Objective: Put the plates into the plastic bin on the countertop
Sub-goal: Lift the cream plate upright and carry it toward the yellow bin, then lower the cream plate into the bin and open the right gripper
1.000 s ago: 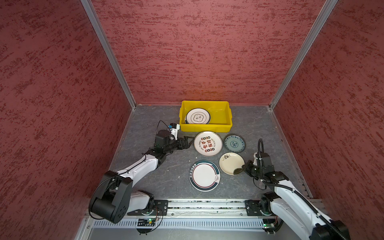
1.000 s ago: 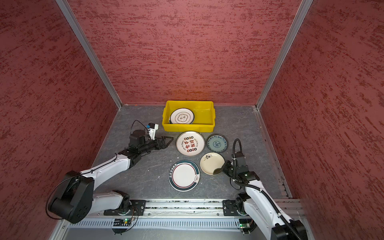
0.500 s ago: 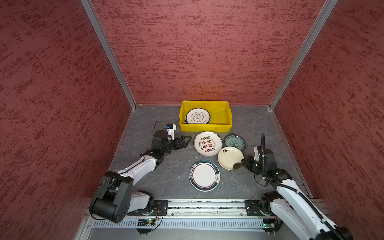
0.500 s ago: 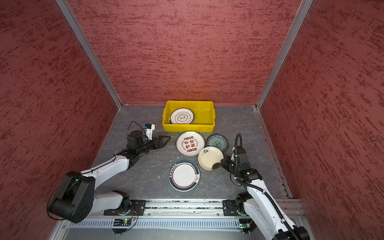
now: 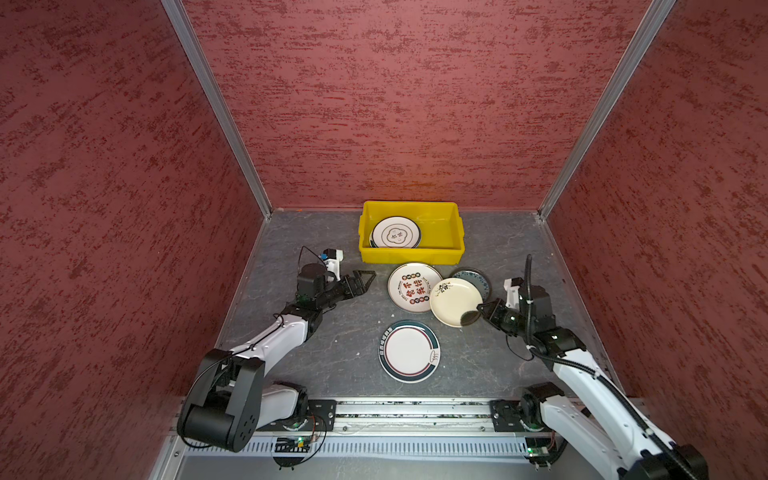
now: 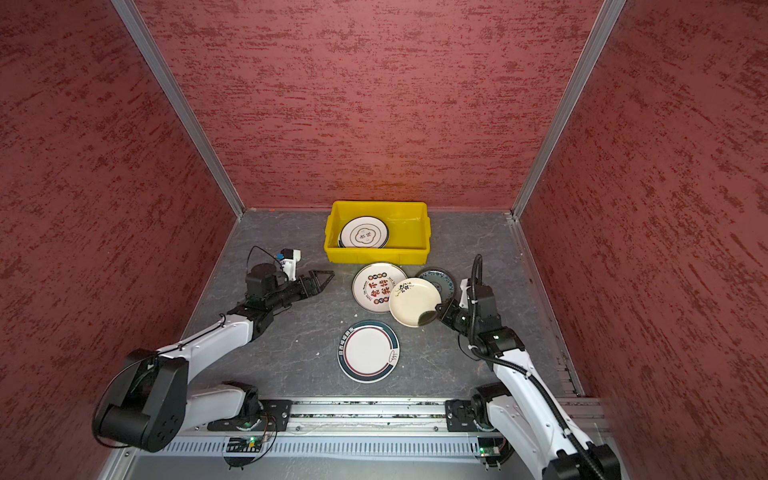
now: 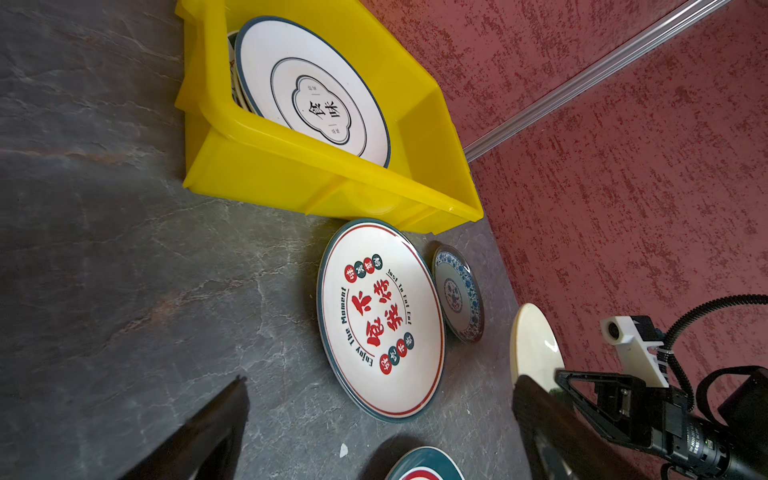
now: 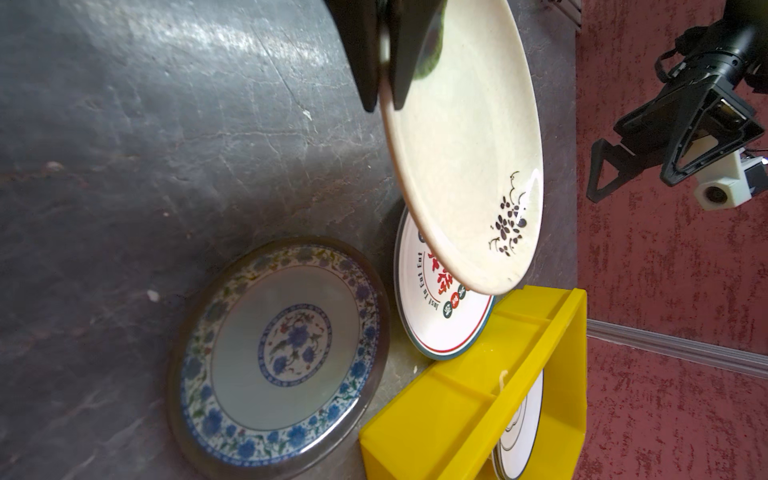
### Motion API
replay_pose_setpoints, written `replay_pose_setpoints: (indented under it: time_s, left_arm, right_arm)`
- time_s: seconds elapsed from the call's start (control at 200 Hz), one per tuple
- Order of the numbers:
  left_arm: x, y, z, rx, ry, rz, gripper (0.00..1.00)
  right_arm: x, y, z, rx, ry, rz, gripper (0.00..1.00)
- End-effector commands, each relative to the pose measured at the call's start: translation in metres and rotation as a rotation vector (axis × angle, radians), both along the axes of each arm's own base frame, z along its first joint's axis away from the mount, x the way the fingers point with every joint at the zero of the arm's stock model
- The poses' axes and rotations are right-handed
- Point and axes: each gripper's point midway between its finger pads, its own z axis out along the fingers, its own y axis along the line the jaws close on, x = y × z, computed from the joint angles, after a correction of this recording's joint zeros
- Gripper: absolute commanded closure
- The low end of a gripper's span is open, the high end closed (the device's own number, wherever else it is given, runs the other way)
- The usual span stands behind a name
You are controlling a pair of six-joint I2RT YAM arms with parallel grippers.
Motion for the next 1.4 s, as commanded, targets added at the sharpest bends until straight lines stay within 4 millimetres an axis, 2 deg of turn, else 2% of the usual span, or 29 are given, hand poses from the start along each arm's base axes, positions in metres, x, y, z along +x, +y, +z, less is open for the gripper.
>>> replay_pose_setpoints:
  time_s: [0.0,0.11,0.24,0.346,0.501,0.521,0.726,0.792,0.932,1.157,1.393]
  left_arm:
    - [0.000,0.003,0.008,-0.017,-0.025,0.009,0.01]
    - [0.000,0.006,0.009,-0.017,-0.025,0.018,0.01]
    - [0.001,0.008,0.008,-0.022,-0.016,0.027,0.01]
    - [-0.001,0.010,0.010,-0.029,-0.017,0.032,0.00]
    - [-0.003,0.013,0.013,-0.021,-0.027,0.044,0.01]
    - [-0.003,0.013,0.013,-0.019,-0.029,0.045,0.01]
    - [-0.004,0.018,0.010,-0.009,-0.021,0.057,0.01]
    - [-0.005,0.020,0.010,-0.008,-0.023,0.063,0.01]
    - [-0.005,0.023,0.013,0.000,-0.032,0.072,0.01]
    - [-0.006,0.026,0.013,0.003,-0.034,0.080,0.00]
    - [-0.005,0.028,0.013,0.003,-0.030,0.082,0.01]
  right_arm:
    - [0.026,0.009,0.045,0.018,-0.142,0.044,1.00]
    - [0.045,0.016,0.065,0.027,-0.193,0.057,1.00]
    - [0.080,0.023,0.089,0.030,-0.243,0.055,1.00]
    - [0.113,0.030,0.096,0.011,-0.260,0.050,1.00]
    - [0.161,0.060,0.102,-0.011,-0.278,0.103,1.00]
    - [0.168,0.064,0.094,-0.021,-0.263,0.110,1.00]
    - [0.228,0.093,0.065,-0.076,-0.217,0.125,1.00]
    - [0.242,0.102,0.052,-0.093,-0.193,0.131,1.00]
    - [0.266,0.115,0.043,-0.092,-0.192,0.121,1.00]
    - [0.294,0.133,0.024,-0.097,-0.169,0.114,1.00]
    - [0.303,0.158,0.012,-0.121,-0.145,0.147,1.00]
